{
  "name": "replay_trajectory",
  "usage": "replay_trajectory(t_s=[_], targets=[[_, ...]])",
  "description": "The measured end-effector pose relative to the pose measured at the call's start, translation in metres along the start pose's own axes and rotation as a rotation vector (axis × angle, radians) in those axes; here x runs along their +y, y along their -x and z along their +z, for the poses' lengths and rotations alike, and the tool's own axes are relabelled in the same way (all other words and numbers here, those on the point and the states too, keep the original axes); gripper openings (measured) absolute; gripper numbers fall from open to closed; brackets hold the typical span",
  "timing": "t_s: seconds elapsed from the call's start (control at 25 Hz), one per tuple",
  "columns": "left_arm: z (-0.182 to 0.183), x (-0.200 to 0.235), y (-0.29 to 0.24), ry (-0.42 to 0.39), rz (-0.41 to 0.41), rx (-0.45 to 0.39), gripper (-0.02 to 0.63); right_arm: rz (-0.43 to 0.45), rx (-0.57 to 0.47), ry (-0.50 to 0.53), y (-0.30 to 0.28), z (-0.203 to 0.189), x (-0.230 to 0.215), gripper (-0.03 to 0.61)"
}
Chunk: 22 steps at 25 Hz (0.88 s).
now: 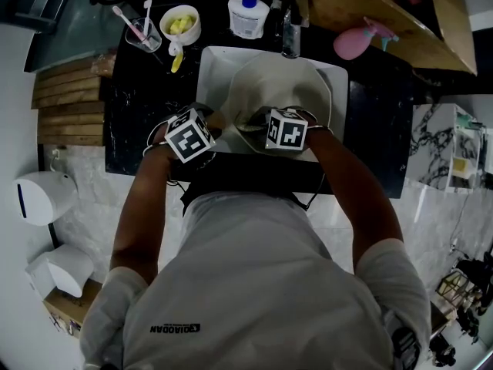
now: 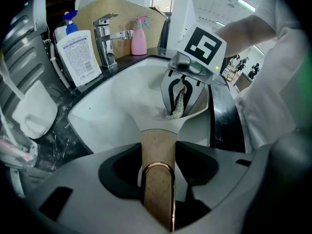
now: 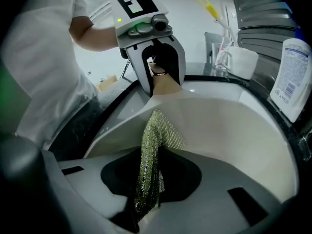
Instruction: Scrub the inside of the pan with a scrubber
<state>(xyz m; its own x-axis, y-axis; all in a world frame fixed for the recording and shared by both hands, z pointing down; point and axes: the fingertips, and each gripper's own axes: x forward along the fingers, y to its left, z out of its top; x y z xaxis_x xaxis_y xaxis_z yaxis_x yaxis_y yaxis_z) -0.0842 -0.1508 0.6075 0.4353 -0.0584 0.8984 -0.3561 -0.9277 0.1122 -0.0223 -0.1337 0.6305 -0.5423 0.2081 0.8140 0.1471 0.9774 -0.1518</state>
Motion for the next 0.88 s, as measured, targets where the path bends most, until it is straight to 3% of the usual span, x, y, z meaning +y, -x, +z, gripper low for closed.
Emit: replay_trajectory(t_s=[0.64, 0.88], targets=[[0.001, -0.001, 0.0, -0.003, 0.006, -0.001, 0.219, 0.152, 0.12, 0.024, 0.013, -0.039, 0.04, 0.095], [0.0, -0.002, 0.0, 0.0, 0.005, -0.002, 0.219, 0.194, 0.164, -0.031, 0.017, -0.058, 0.044, 0.095]])
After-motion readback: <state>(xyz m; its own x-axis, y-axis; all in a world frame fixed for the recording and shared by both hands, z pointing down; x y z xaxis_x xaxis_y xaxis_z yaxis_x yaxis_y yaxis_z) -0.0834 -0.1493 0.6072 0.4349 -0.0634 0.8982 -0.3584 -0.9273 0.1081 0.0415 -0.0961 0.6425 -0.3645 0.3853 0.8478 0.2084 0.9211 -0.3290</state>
